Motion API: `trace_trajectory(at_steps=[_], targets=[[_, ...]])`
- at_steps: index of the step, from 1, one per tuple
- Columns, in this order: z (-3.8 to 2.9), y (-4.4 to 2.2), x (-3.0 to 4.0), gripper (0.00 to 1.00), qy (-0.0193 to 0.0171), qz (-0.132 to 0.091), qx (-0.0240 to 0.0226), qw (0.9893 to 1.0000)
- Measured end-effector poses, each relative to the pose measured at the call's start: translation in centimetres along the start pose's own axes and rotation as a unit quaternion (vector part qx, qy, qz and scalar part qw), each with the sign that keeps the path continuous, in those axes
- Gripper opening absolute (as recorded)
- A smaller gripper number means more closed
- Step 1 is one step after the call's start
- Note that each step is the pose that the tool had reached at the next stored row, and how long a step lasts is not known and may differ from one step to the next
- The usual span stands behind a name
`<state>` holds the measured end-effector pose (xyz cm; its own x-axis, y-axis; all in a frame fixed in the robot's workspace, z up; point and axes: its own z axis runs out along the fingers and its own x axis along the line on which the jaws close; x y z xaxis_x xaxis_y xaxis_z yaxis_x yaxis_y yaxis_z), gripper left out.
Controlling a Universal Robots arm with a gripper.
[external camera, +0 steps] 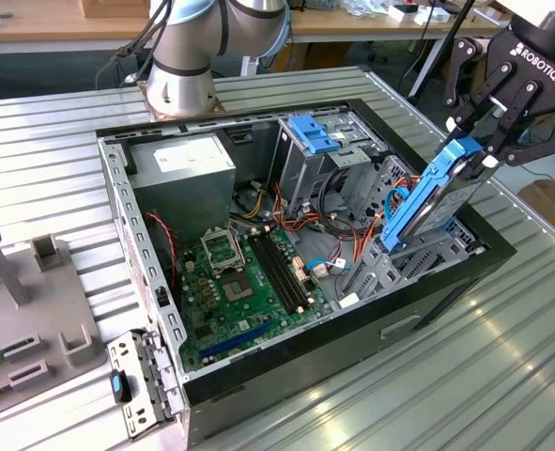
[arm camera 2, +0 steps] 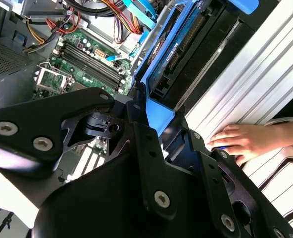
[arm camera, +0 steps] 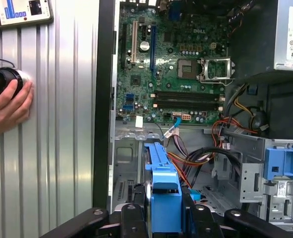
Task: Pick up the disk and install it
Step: 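Insert the disk into the insertion slot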
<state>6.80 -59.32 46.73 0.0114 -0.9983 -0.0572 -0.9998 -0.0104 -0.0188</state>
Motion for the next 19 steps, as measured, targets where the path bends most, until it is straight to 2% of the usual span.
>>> trace_trajectory(at_steps=[8, 12, 17, 19], targets=[[0.09, 0.26, 0.00, 0.37, 0.0001, 0.003, 0.0002, 1.0000], [0.50, 0.26, 0.02, 0.37, 0.0002, 0.003, 0.0002, 1.0000], [1.93, 0.26, 0.11, 0.37, 0.0002, 0.003, 0.0002, 1.0000], [2.31, 0.27, 0.13, 0.37, 0.0001, 0.003, 0.0002, 1.0000]])
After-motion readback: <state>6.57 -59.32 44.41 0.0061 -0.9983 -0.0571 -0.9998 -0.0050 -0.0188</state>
